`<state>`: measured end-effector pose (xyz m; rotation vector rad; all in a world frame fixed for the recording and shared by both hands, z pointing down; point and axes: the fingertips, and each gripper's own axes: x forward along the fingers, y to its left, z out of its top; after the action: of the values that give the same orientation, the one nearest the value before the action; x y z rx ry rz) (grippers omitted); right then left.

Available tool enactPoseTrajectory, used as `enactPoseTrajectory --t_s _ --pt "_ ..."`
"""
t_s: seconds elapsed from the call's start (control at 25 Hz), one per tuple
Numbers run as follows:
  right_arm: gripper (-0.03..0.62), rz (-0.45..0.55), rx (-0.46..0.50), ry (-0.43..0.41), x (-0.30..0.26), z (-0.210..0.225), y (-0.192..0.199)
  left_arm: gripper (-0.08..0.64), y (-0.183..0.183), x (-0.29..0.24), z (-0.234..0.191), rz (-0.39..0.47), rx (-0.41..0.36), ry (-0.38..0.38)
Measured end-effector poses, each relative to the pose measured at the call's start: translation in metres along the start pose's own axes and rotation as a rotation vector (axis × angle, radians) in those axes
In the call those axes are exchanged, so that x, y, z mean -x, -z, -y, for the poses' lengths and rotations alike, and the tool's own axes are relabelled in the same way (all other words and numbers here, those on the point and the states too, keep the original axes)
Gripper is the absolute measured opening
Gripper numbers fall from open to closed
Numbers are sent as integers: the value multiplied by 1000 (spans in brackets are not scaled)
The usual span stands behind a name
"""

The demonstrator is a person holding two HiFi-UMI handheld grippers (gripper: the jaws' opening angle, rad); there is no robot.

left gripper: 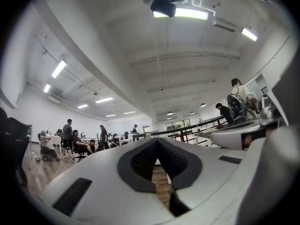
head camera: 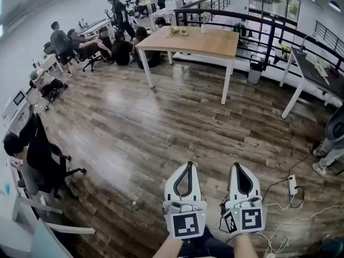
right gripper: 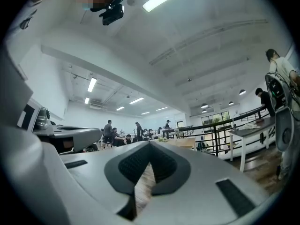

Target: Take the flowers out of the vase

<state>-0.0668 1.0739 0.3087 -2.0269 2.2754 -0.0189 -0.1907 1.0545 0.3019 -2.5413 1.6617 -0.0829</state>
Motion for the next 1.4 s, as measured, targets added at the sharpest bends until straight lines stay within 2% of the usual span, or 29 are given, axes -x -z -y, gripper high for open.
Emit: enactPoseTrajectory --t_s 0.76,1.16,1.4 --pt "-9 -24 -13 -34 -8 21 15 15 9 -13 10 -24 -12 -41" --pt "-9 -38 6 -11 -66 34 25 17 20 -74 -10 -29 -5 -15" --pt "-9 -39 14 14 -124 37 27 15 24 -125 -41 -22 3 1"
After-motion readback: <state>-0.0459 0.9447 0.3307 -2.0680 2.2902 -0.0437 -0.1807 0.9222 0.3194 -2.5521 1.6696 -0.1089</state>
